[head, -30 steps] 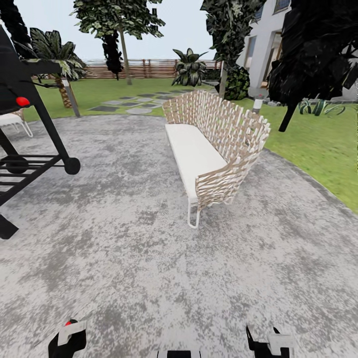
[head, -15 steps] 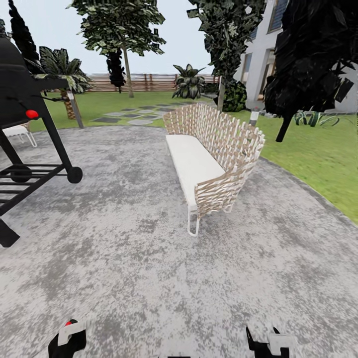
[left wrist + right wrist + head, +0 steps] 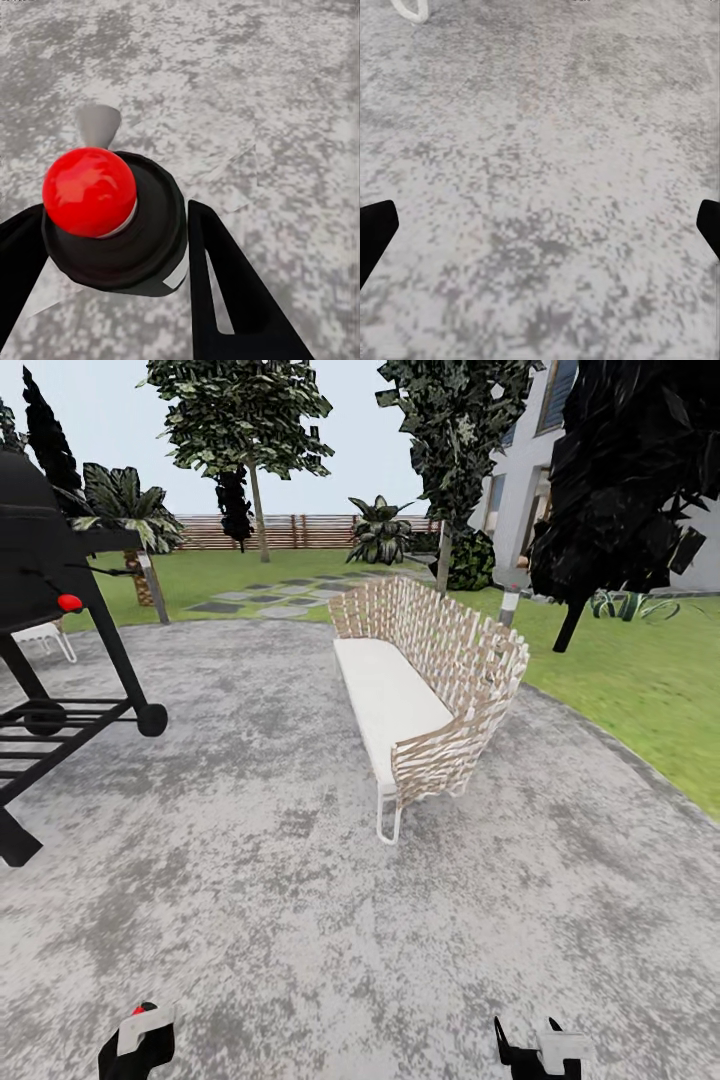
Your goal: In the garden, pick up the pesticide atomizer on the floor and spray pesticide onto both trees until each tree trunk is fully covered.
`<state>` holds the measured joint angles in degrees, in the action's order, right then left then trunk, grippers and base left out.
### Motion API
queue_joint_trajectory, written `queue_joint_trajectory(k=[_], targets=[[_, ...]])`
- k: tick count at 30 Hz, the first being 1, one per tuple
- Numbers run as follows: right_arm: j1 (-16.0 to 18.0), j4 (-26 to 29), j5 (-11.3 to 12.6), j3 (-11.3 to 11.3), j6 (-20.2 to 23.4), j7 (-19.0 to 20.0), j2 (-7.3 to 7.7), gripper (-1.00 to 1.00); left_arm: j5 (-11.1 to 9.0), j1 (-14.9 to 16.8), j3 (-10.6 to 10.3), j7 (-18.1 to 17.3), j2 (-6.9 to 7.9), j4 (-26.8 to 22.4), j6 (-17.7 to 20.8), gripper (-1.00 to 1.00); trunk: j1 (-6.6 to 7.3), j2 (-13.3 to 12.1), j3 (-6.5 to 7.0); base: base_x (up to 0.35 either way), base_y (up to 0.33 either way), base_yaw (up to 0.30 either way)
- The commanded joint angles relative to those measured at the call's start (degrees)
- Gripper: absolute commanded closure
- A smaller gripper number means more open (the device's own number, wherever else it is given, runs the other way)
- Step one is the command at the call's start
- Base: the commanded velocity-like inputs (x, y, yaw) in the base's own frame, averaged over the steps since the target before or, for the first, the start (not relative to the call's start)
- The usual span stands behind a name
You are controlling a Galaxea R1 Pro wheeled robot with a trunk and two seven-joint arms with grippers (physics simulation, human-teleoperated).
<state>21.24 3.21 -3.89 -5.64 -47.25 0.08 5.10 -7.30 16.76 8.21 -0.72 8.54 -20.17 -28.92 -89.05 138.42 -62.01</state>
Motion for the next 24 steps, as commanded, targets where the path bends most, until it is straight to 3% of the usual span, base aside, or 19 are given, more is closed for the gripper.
queue_joint_trajectory(k=[1,7,17,24], targets=[[0.03,-0.04,-0.42,-0.44,-0.15,0.01,0.0,-1.0,-0.49,0.02,-0.13,-0.07,0.02,0.04,-0.17,1.0,0.24,-0.4,0.14,0.0,0.0,0.005],[0.03,-0.04,-0.42,-0.42,-0.17,0.01,0.0,-1.0,-0.46,0.02,-0.13,-0.07,-0.01,0.04,-0.17,1.0,1.55,-2.8,1.22,0.0,0.0,0.105],[0.03,-0.04,-0.42,-0.43,-0.18,0.01,0.0,-1.0,-0.52,0.02,-0.13,-0.07,-0.01,0.04,-0.17,1.0,3.75,-6.82,3.01,0.0,0.0,0.26],[0.03,-0.04,-0.41,-0.42,-0.19,0.01,0.0,-1.0,-0.23,0.0,-0.27,-0.15,-0.13,0.04,-0.52,1.0,3.75,-6.82,3.01,0.0,0.0,0.272]])
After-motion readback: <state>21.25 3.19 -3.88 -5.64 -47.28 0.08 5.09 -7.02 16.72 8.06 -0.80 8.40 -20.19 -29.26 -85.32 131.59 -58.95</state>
